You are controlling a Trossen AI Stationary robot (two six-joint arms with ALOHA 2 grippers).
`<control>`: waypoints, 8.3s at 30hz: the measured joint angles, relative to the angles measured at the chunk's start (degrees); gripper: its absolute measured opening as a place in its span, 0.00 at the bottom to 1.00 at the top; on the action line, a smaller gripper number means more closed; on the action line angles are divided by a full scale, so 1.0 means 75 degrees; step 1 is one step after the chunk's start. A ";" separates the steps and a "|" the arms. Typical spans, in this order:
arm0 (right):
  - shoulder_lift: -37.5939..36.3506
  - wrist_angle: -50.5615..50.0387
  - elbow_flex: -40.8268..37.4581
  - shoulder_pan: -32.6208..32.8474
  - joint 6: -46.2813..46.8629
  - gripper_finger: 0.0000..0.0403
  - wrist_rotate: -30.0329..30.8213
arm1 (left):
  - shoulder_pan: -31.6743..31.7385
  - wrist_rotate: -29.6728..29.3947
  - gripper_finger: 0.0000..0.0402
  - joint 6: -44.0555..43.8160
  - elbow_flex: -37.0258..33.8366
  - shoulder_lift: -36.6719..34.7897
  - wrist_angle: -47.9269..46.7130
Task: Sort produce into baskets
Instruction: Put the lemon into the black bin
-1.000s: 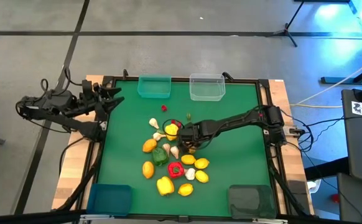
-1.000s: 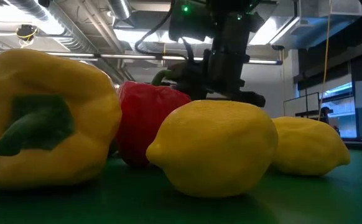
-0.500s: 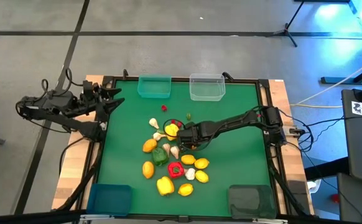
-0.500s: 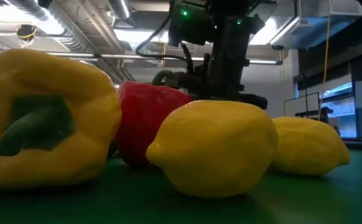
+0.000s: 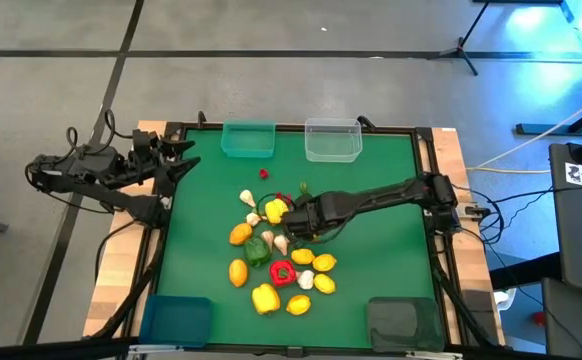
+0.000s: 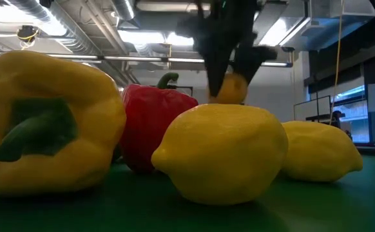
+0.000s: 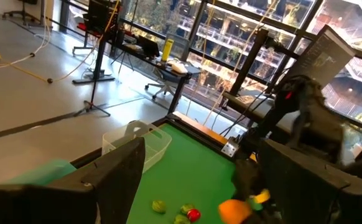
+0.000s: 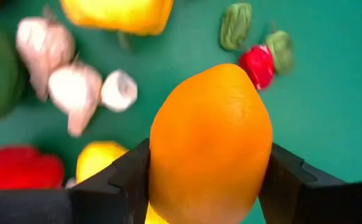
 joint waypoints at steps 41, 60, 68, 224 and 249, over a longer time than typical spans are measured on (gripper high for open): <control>-0.0682 -0.0503 -0.1136 0.6164 0.8882 0.54 -0.0912 | 0.0000 -0.0204 0.77 -0.1852 0.0000 0.1202 -0.0007; -0.0676 0.0402 -0.1991 0.5902 0.8774 0.86 -0.0888 | 0.0000 -0.0203 0.77 -0.1856 0.0000 0.1218 -0.0006; -0.1566 -0.1736 -0.0660 0.5860 0.8152 0.81 0.0933 | 0.0000 -0.0173 0.77 -0.1845 -0.0001 0.1218 -0.0009; -0.3054 0.1021 -0.3961 0.7890 0.8762 0.70 -0.1370 | -0.0003 0.1037 0.77 -0.2632 -0.0006 0.1218 -0.1600; -0.3180 0.2270 -0.2489 0.3907 0.1839 0.66 0.1619 | 0.0000 0.1037 0.77 -0.2608 -0.0006 0.1218 -0.1603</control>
